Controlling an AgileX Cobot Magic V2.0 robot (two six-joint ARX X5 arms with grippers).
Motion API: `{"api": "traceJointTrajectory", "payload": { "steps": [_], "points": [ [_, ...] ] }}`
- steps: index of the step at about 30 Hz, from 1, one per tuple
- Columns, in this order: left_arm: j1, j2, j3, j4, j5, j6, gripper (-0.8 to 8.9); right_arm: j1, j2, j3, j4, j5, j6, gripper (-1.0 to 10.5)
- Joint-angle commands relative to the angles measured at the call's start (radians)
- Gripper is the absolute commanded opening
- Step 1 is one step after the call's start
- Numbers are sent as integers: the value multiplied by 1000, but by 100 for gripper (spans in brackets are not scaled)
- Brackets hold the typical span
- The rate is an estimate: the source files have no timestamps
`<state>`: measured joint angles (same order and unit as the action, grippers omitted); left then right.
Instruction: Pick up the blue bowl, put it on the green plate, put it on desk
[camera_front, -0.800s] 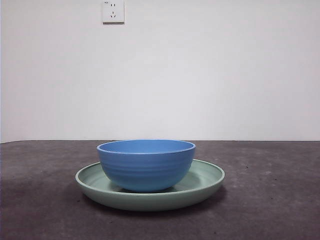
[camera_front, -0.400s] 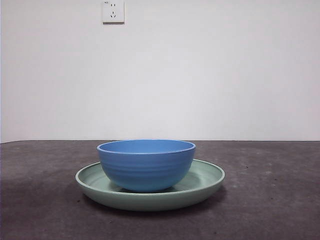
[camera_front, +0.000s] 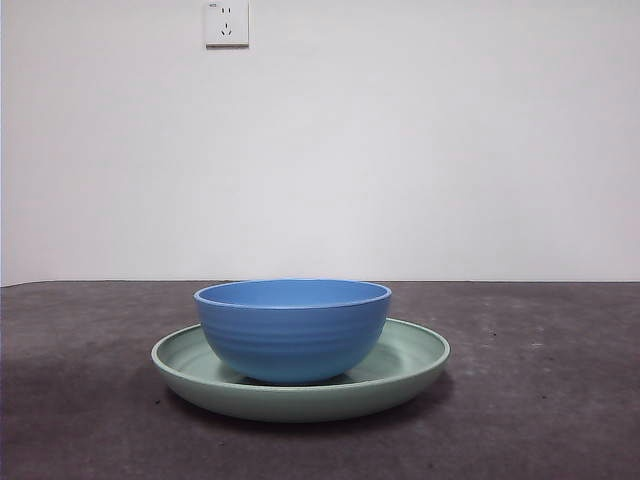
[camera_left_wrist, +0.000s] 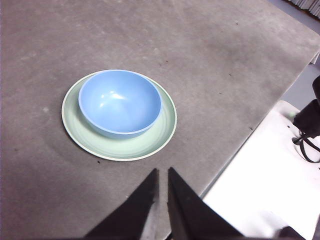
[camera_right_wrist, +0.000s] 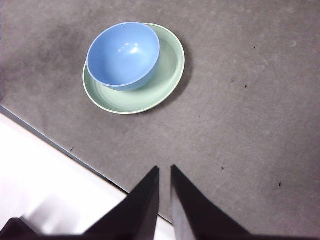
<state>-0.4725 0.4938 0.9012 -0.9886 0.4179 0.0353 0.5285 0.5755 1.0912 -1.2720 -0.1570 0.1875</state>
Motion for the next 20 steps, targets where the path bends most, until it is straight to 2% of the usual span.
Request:
{"api": "traceJointTrajectory", "payload": {
  "steps": [1,3,5,8,12,13,15,20],
  "points": [
    [29,-16,-17,39,2,-2,27,6,3,8,8,1,3,33],
    [69,-35,-53,85,2,8,27,6,3,8,8,1,3,33],
    [119,-61,-113,193,1,6,27,6,3,8,8,1,3,33],
    [205,-111,-255,459,1,4,27,6,3,8,8,1,3,33],
    [330,-177,-494,893,-13,-55,27,6,3,8,8,1,3,33],
    [360,-191,-538,961,-32,-72,27,6,3,8,8,1,3,33],
    [424,-229,-617,1037,-76,-105,27,6,3,8,8,1,3,33],
    [494,-307,-723,1027,-237,-119,27,6,3,8,8,1,3,33]
  ]
}}
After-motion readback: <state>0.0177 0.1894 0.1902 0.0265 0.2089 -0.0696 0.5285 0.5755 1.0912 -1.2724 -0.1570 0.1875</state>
